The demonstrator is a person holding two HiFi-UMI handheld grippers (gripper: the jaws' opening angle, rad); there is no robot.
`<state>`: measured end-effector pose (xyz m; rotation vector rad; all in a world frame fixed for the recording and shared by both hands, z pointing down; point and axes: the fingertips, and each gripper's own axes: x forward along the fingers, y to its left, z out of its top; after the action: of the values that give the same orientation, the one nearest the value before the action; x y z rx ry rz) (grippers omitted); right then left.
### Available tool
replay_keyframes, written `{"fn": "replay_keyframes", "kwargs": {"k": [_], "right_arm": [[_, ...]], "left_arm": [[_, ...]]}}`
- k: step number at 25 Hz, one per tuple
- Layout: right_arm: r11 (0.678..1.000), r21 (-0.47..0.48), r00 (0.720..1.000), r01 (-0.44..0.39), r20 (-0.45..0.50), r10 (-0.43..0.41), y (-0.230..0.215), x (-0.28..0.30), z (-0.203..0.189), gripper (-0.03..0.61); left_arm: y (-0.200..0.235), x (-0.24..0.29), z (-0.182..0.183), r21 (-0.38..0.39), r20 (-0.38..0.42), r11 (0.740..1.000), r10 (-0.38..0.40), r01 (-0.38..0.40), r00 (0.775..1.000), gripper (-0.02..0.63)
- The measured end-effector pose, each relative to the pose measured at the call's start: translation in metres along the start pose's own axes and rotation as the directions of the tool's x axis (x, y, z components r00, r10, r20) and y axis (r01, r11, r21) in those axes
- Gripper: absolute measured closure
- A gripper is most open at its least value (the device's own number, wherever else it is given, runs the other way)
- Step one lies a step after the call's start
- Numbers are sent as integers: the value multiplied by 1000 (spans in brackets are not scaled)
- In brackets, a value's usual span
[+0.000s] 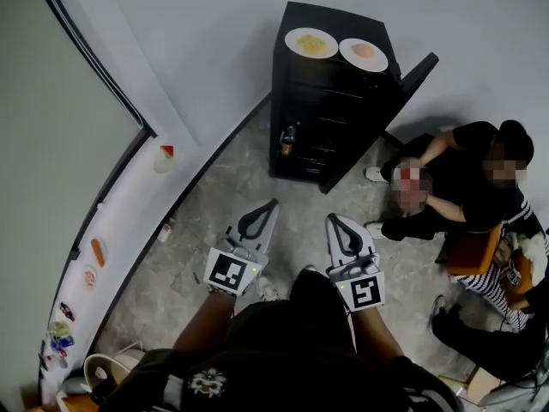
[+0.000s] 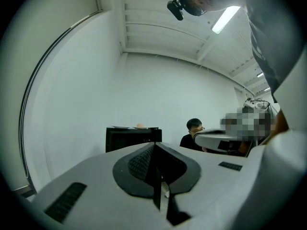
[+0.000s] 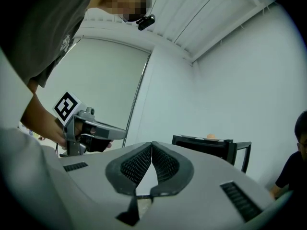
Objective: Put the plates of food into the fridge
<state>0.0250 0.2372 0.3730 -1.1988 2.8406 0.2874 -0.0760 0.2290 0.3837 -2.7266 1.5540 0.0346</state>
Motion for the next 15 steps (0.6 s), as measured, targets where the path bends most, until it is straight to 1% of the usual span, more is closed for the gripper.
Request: {"fn": "replay_keyframes", "kwargs": {"k": [3,6,13,15], "right_arm": [[999,-4,999,35,21,-35,-10,9,4,555],[998,-18,997,65,46,-64,-23,18,7,555],[997,-15,994,71,79,-70,-67,49,10,555],[997,-16,994,75,81,-73,-79,58,7,555]], "left_arm": [[5,8,2,-11,10,1000,-2,2,1000,592],[11,22,-2,-10,-1,1000,-3,3,1000,592],[16,76,15,34,13,999,-31,31,999,592],[21,92,18,36,16,999,-36,36,999,592]]}}
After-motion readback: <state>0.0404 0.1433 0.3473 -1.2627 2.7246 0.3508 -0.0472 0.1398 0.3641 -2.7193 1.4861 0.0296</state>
